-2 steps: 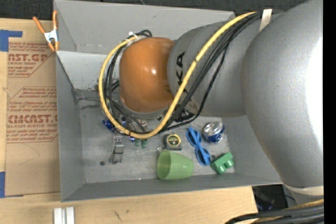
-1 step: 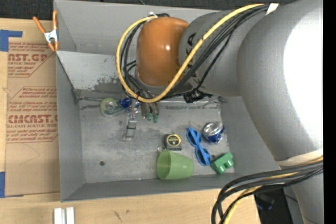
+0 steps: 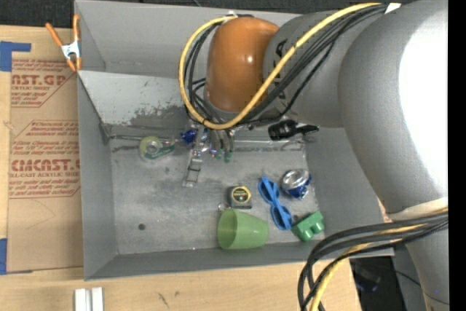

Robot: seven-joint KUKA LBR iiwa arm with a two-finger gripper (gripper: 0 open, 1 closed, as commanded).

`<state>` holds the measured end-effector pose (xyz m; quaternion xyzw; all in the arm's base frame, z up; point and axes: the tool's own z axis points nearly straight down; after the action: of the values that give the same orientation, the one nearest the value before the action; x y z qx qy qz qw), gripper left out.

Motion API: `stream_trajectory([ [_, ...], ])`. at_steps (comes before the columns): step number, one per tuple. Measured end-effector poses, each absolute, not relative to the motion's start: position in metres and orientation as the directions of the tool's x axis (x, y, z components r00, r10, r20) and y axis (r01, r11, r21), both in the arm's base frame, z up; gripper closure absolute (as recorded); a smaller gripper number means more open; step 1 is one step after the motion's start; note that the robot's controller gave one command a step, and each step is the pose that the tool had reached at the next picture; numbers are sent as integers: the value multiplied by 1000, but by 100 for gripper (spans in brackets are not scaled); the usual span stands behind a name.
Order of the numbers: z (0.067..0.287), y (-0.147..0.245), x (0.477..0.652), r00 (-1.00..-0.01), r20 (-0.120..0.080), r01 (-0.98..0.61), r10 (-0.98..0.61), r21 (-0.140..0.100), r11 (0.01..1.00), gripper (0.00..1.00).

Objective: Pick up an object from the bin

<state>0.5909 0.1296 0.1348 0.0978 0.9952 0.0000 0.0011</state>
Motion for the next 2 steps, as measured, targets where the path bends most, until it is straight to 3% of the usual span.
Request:
stream_trajectory([
  [1,139,106,572,-1000,0,-31,-31,0,1000,0],
  [2,127,61,590,-988,-2,-156,-156,0,988,0],
])
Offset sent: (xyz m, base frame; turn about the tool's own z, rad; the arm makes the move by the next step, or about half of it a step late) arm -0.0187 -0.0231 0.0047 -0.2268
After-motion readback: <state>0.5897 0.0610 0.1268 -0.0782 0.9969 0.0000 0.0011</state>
